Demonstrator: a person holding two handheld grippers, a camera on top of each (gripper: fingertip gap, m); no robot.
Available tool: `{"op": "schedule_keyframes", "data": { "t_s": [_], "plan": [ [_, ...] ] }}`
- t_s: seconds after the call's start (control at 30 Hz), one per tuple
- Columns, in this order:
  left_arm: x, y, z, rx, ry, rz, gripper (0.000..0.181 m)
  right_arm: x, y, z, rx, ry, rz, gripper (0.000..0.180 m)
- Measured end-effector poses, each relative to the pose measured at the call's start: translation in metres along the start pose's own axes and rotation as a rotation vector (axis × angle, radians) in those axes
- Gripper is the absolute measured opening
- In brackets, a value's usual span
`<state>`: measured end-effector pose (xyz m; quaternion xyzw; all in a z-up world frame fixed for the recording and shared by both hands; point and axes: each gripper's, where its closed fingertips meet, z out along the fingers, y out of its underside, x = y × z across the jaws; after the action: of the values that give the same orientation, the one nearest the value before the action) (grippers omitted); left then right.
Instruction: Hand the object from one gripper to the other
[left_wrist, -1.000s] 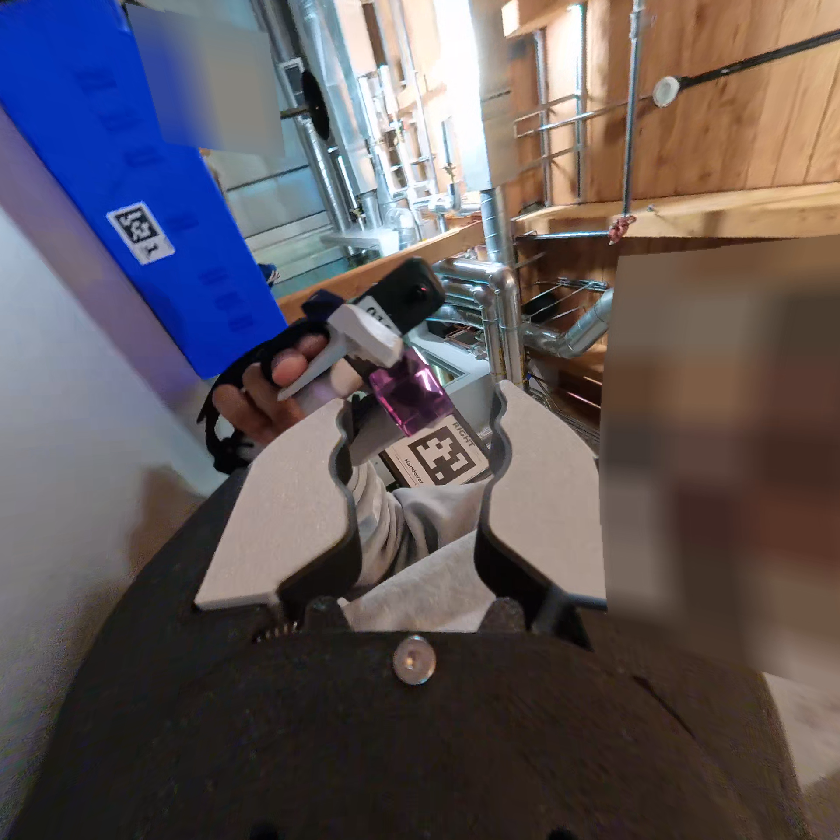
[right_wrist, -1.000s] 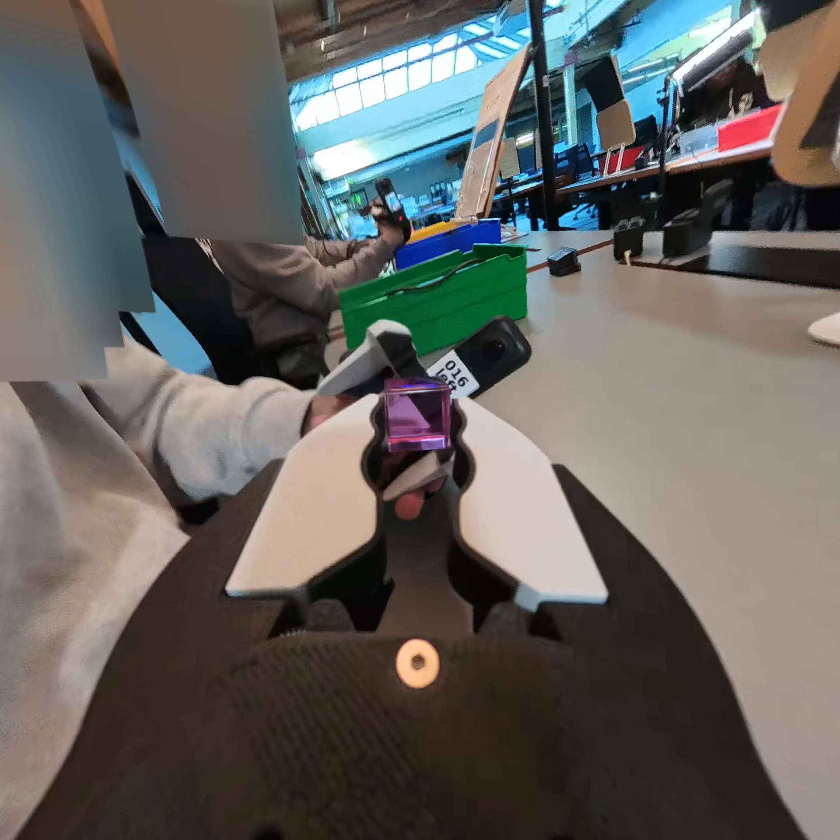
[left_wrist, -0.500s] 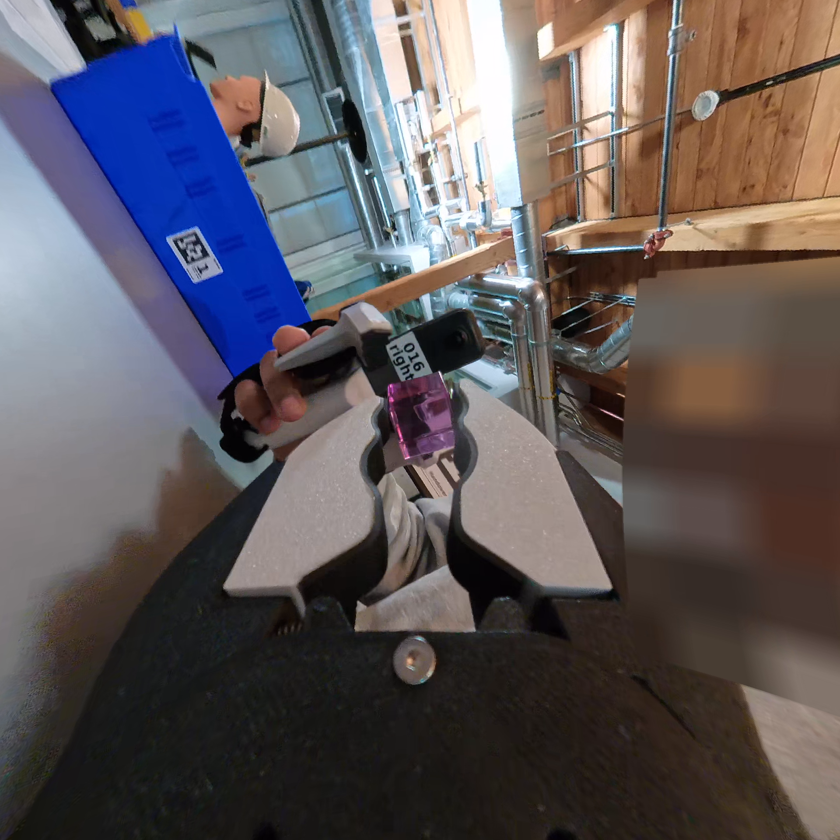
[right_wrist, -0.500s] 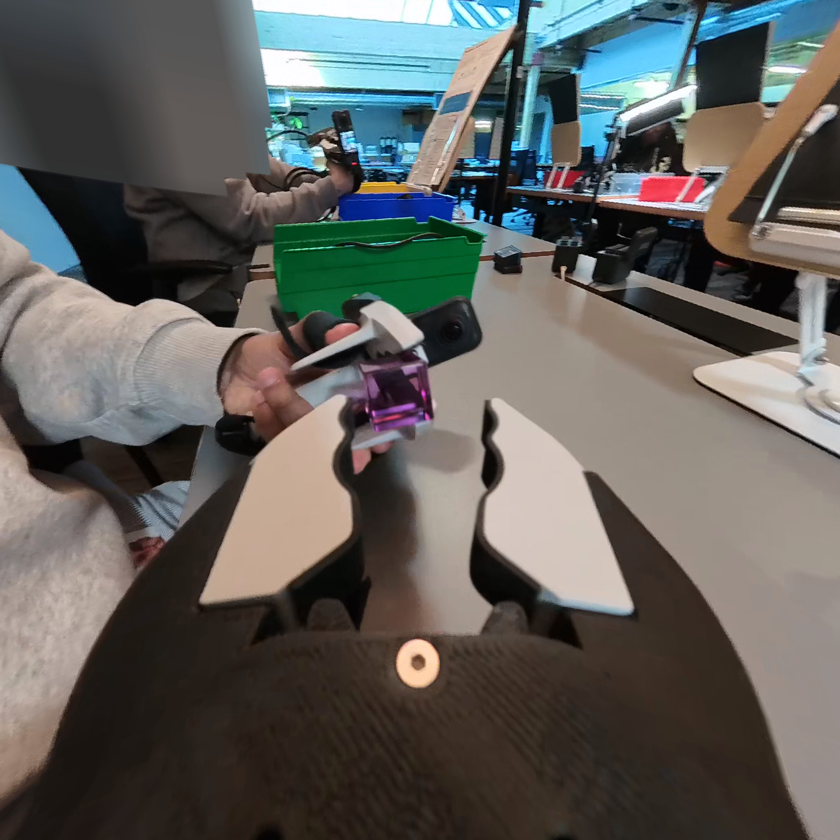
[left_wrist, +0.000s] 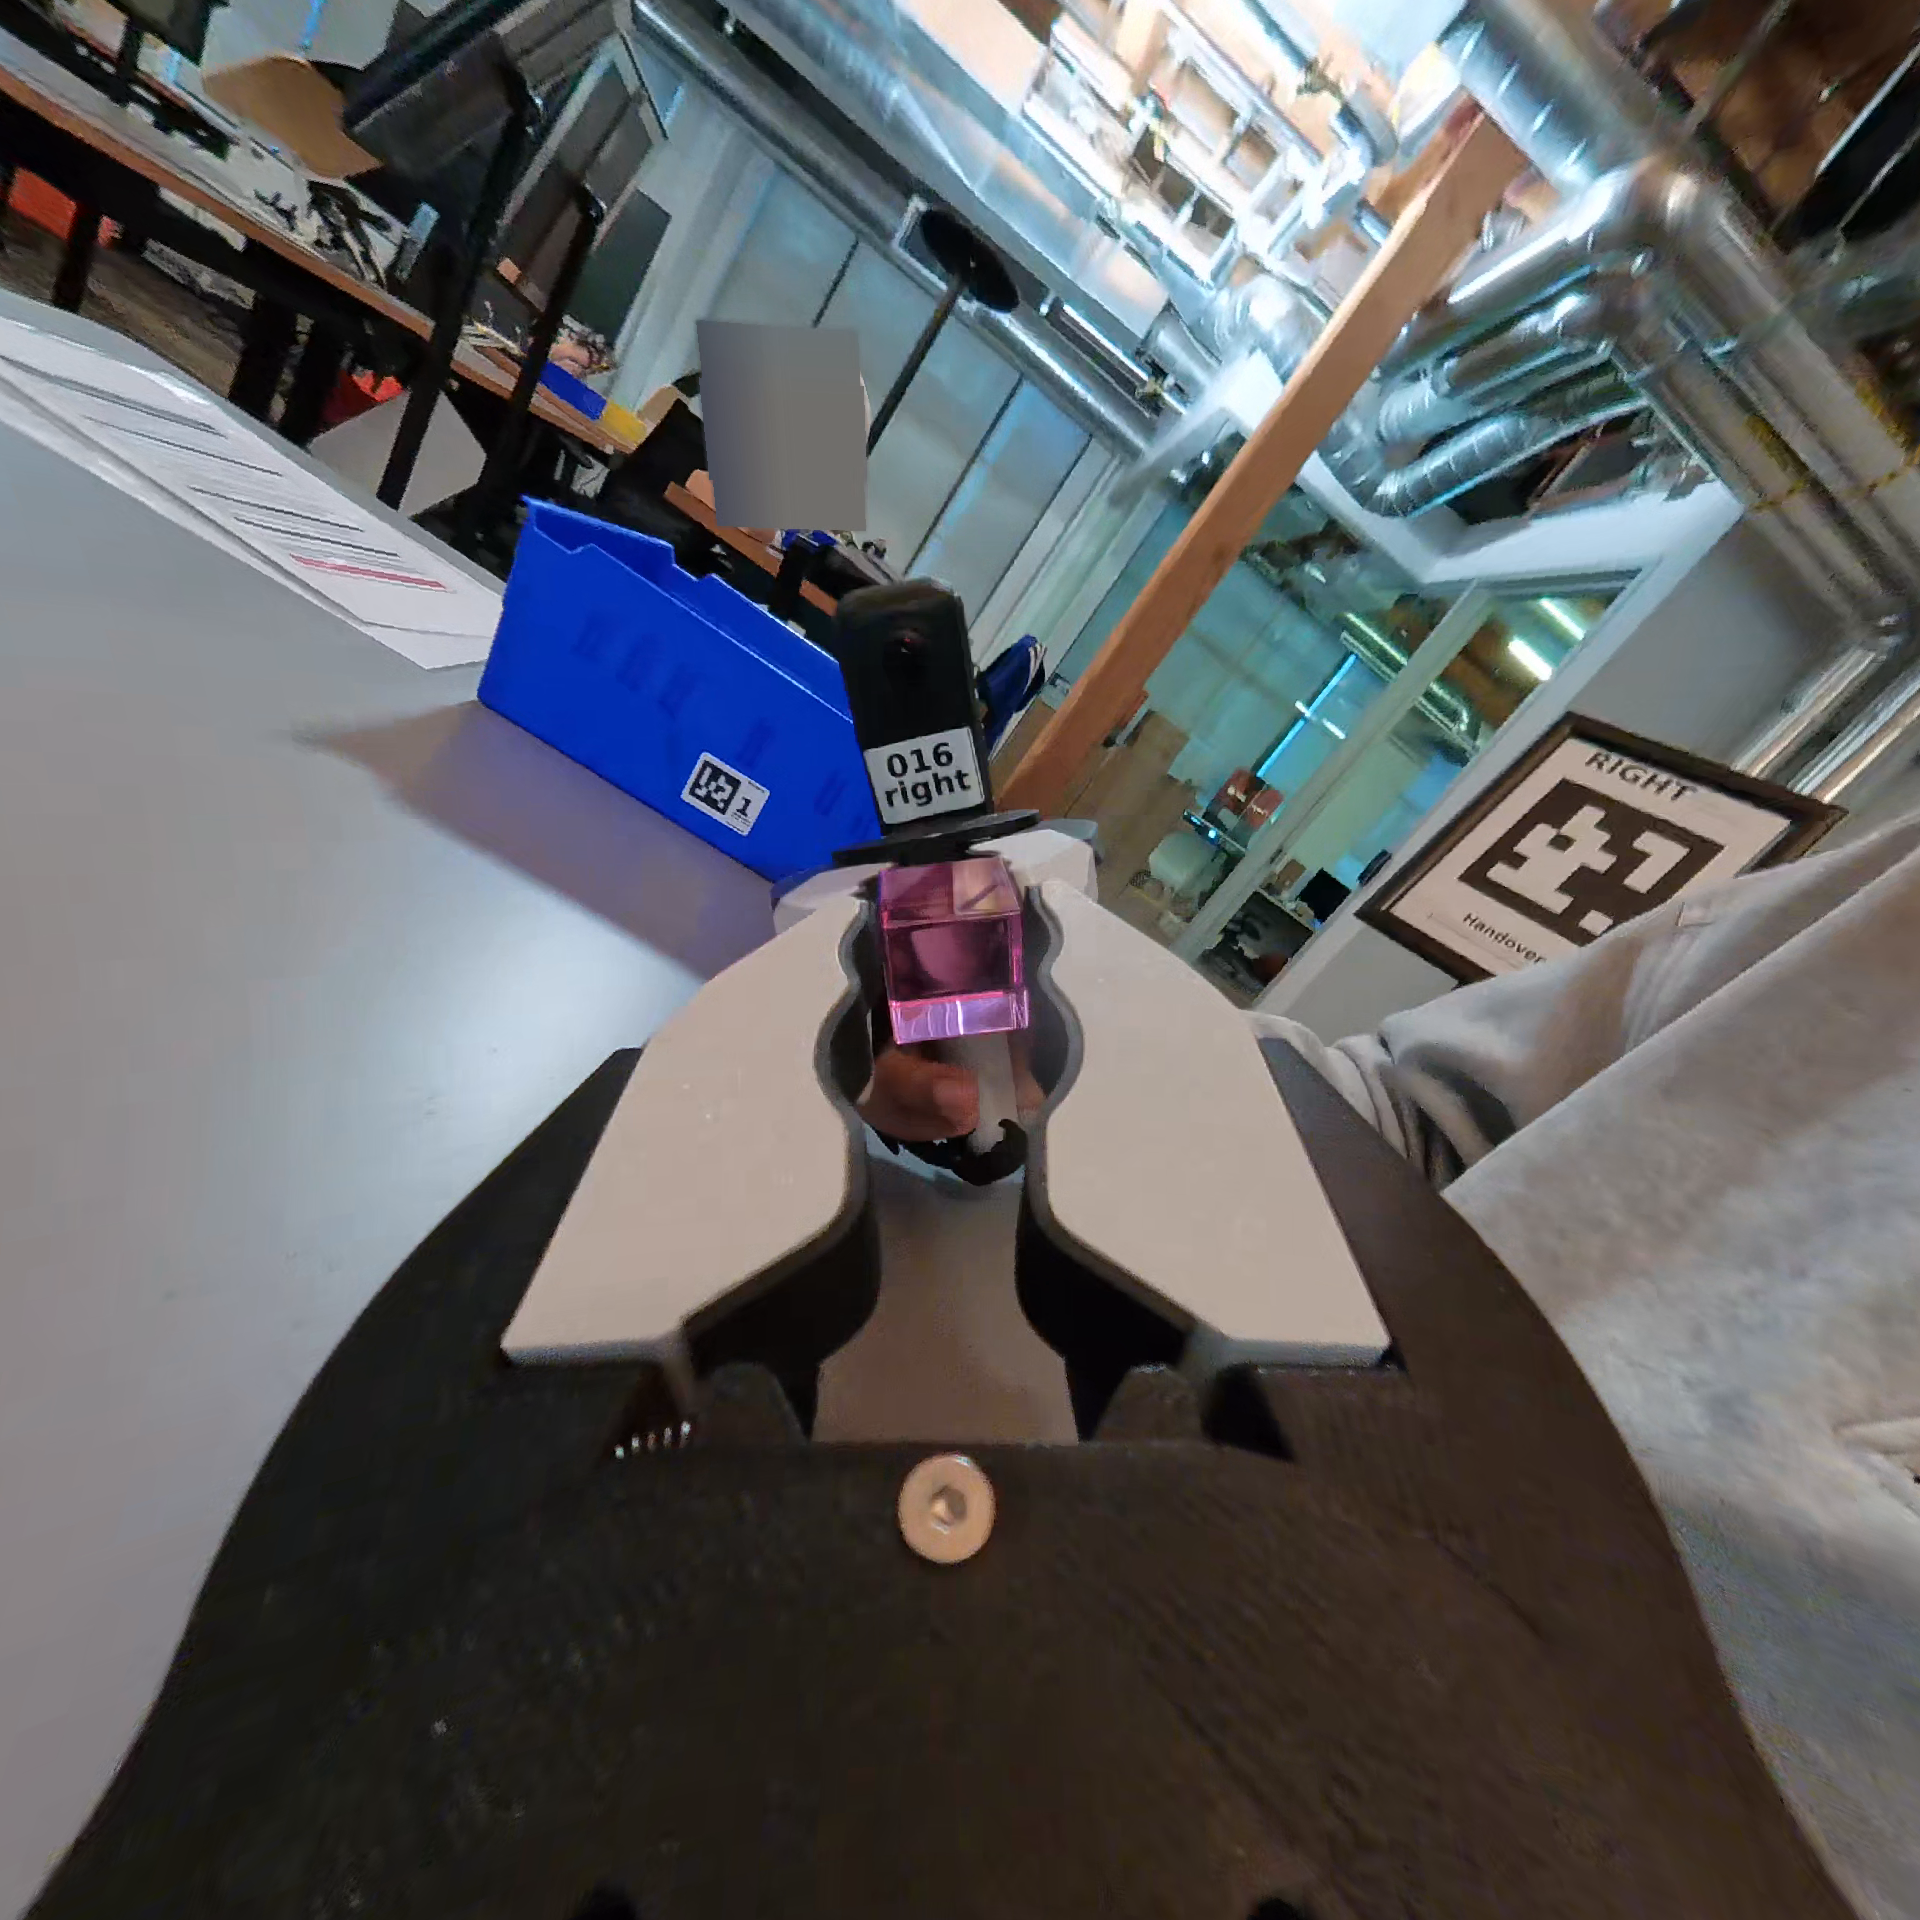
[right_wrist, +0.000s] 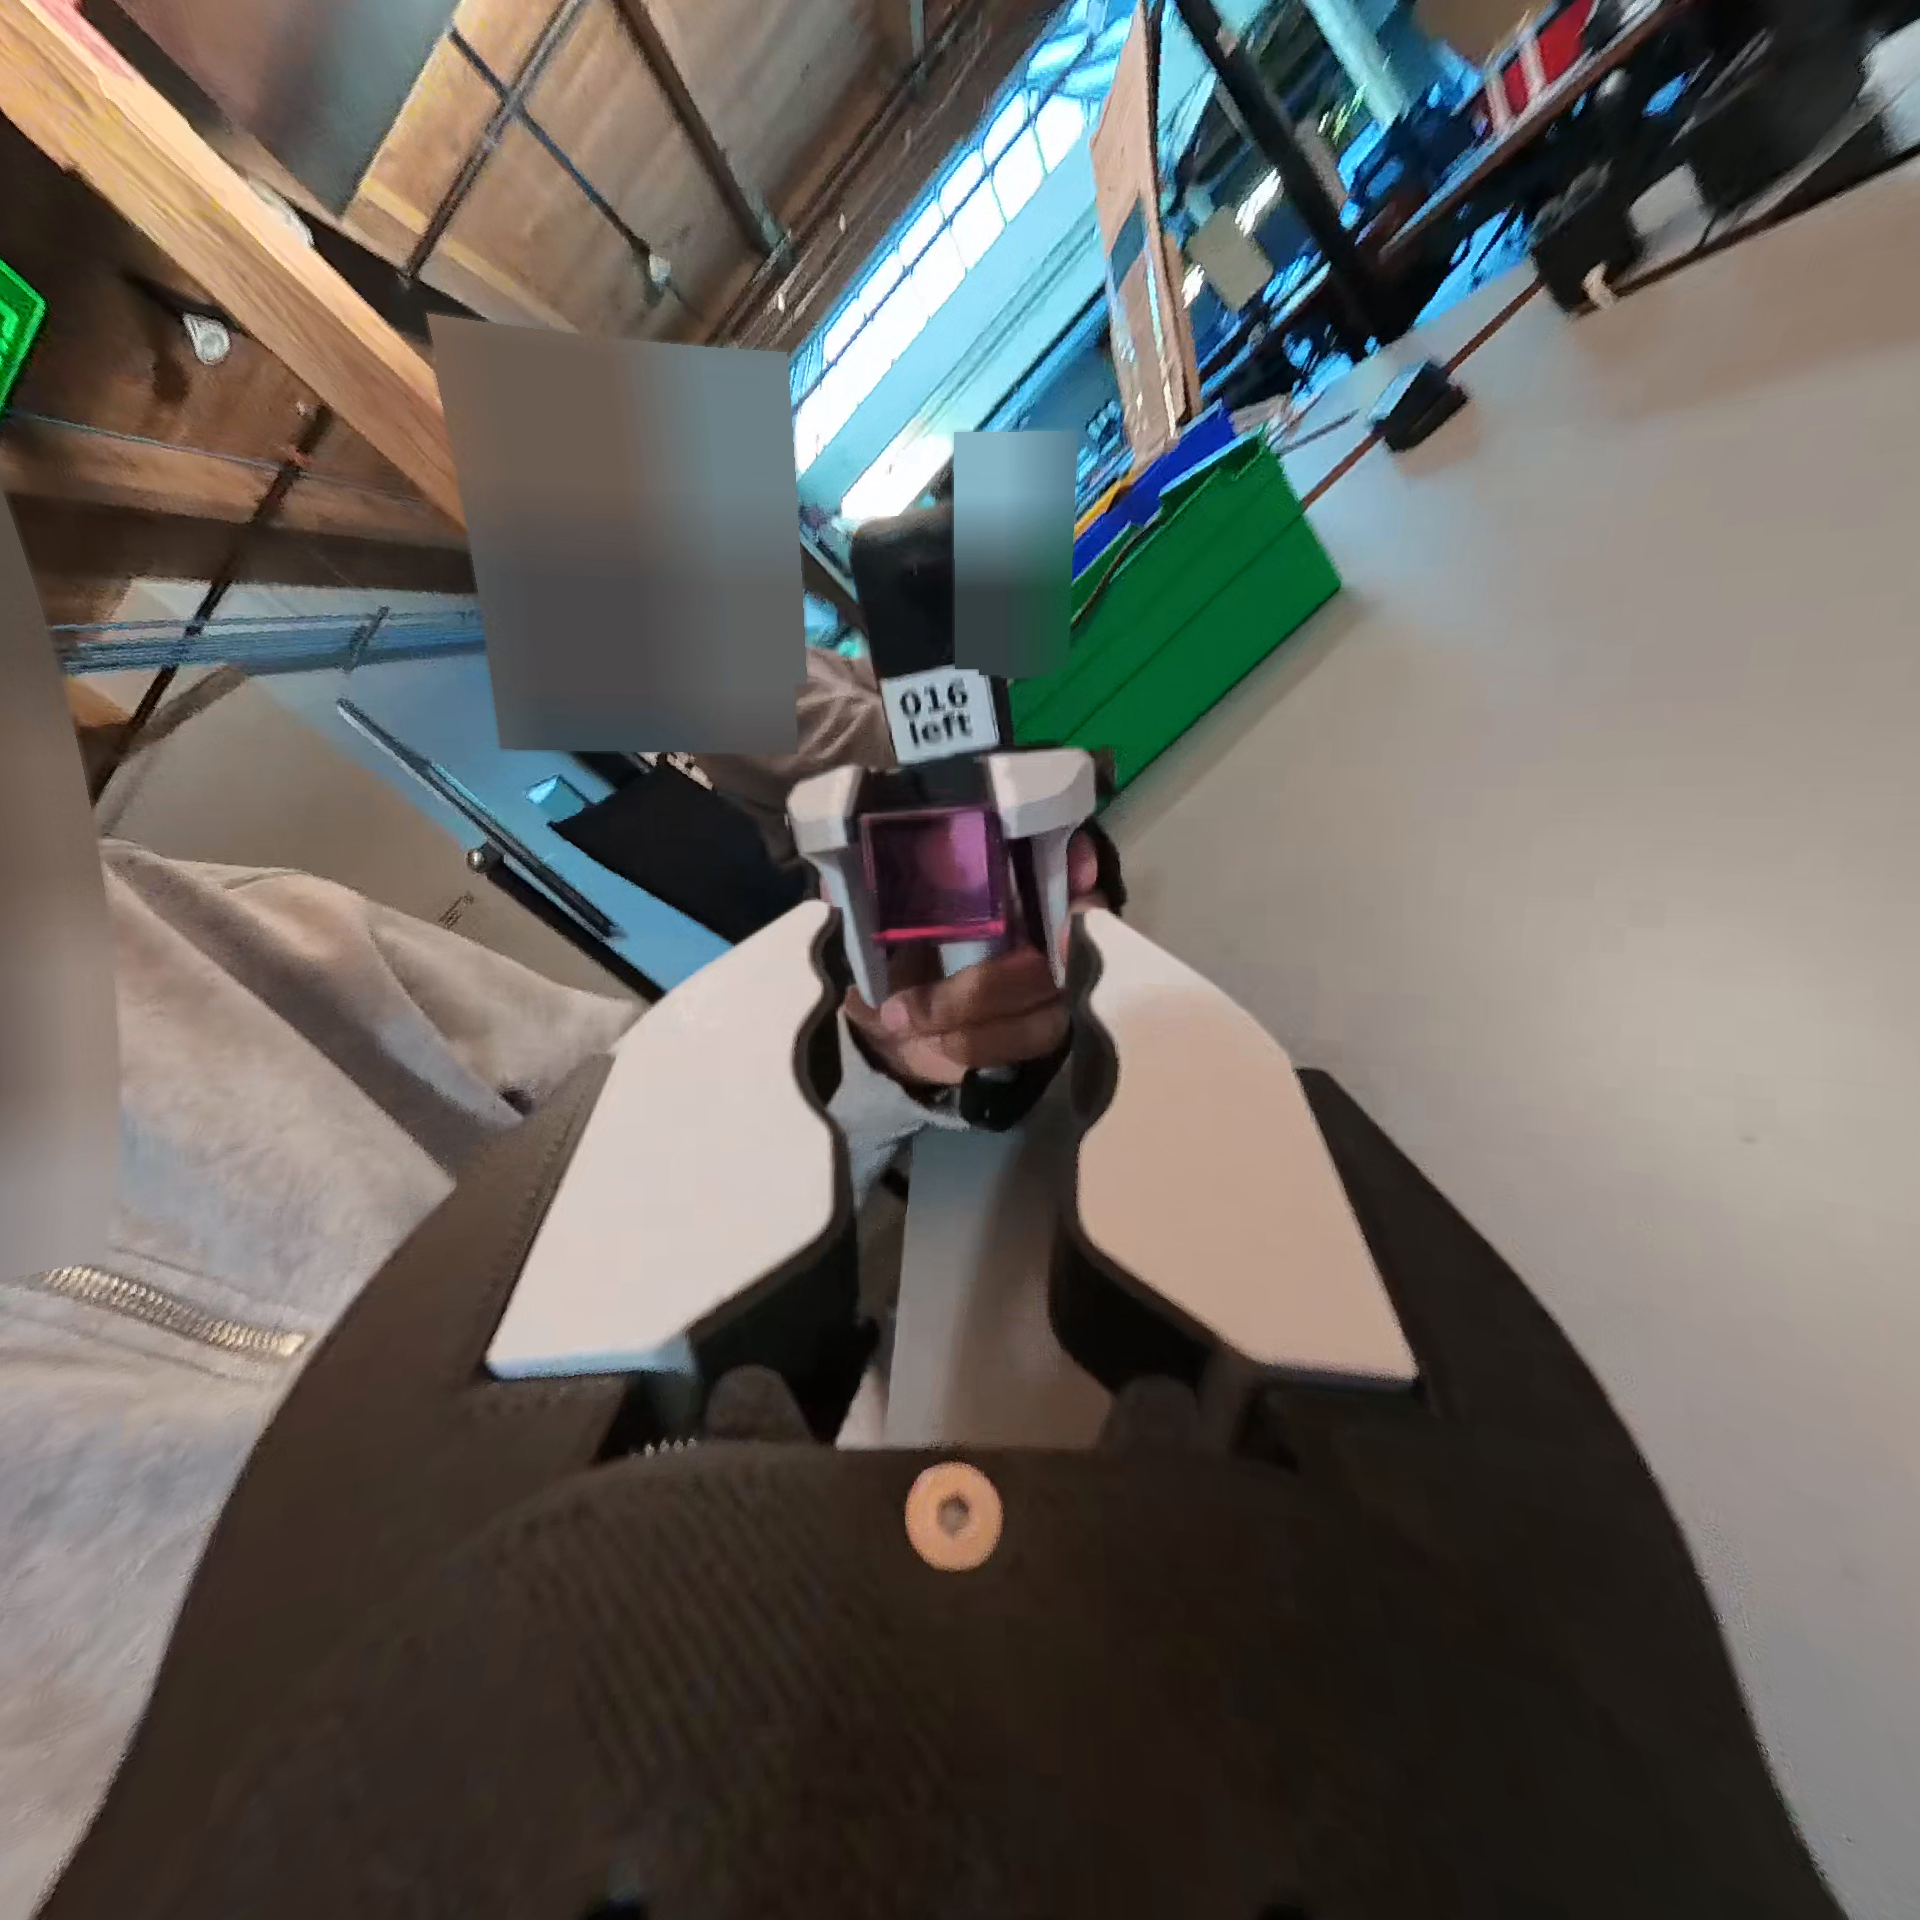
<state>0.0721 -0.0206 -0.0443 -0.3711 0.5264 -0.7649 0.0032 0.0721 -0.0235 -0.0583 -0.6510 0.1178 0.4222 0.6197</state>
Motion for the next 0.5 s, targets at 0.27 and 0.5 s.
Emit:
{"op": "schedule_keyframes", "data": {
  "t_s": [0.27, 0.5],
  "plan": [
    [0.004, 0.007, 0.002, -0.066, 0.012, 0.057, 0.028, -0.006, 0.013, 0.005, -0.093, -0.017, -0.050, 0.027],
    [0.005, 0.012, 0.003, -0.104, -0.004, 0.112, 0.028, -0.007, 0.014, 0.006, -0.085, -0.043, -0.005, 0.028]
  ]
}}
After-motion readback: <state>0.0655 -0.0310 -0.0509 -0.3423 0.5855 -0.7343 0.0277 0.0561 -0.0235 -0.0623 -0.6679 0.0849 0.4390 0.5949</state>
